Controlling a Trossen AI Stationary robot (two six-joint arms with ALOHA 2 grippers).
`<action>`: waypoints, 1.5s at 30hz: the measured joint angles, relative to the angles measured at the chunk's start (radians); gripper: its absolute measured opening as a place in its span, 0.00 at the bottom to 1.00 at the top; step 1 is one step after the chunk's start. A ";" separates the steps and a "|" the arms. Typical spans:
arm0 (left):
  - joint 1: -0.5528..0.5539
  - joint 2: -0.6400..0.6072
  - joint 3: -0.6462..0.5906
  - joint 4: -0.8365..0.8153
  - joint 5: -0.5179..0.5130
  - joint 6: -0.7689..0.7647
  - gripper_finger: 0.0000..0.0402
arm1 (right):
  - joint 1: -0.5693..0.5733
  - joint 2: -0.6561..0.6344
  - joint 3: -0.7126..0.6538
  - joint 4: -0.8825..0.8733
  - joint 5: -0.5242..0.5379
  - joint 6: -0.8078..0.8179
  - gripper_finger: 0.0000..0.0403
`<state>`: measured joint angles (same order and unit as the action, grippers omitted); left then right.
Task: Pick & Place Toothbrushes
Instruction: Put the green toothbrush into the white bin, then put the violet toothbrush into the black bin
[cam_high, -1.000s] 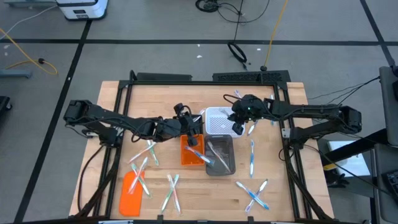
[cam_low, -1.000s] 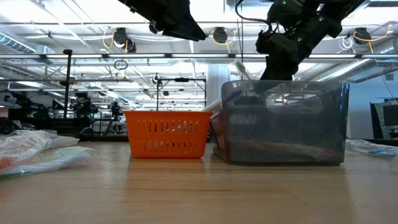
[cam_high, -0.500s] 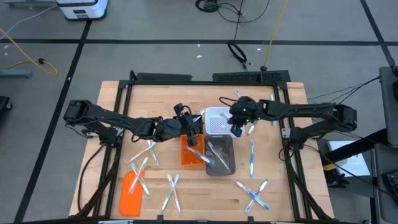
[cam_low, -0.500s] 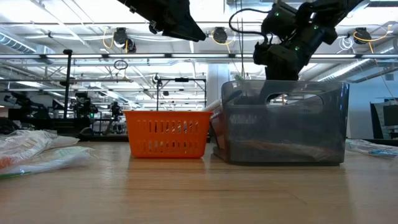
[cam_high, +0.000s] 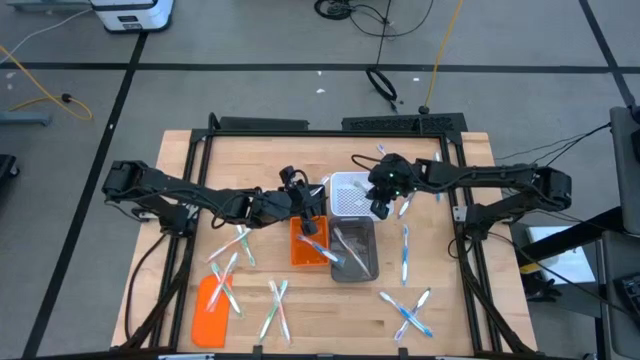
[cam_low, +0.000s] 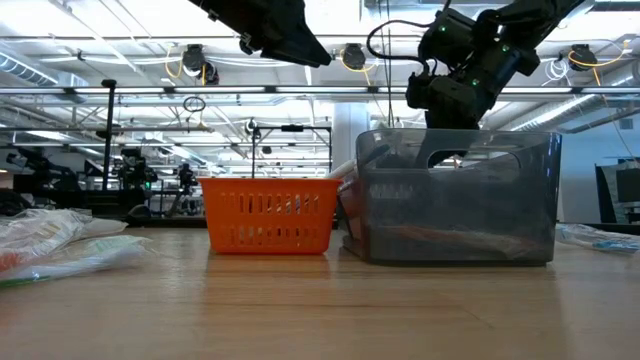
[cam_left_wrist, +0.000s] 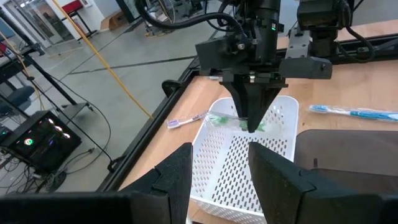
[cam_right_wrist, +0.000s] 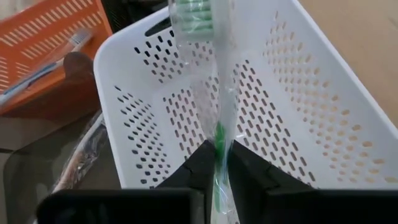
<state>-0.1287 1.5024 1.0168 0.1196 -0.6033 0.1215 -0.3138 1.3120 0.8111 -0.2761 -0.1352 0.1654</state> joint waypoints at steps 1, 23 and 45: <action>0.000 0.000 0.000 -0.004 0.000 0.000 0.40 | 0.000 0.000 -0.008 0.015 0.000 0.000 0.11; 0.000 0.000 0.000 -0.015 0.000 -0.008 0.40 | 0.000 -0.002 -0.060 0.084 0.005 -0.064 0.37; 0.003 0.000 0.000 -0.021 0.000 -0.007 0.40 | 0.001 -0.376 -0.053 -0.364 0.118 -0.127 0.33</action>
<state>-0.1258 1.5024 1.0172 0.0990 -0.6033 0.1146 -0.3132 0.9356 0.7578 -0.6399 -0.0177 0.0387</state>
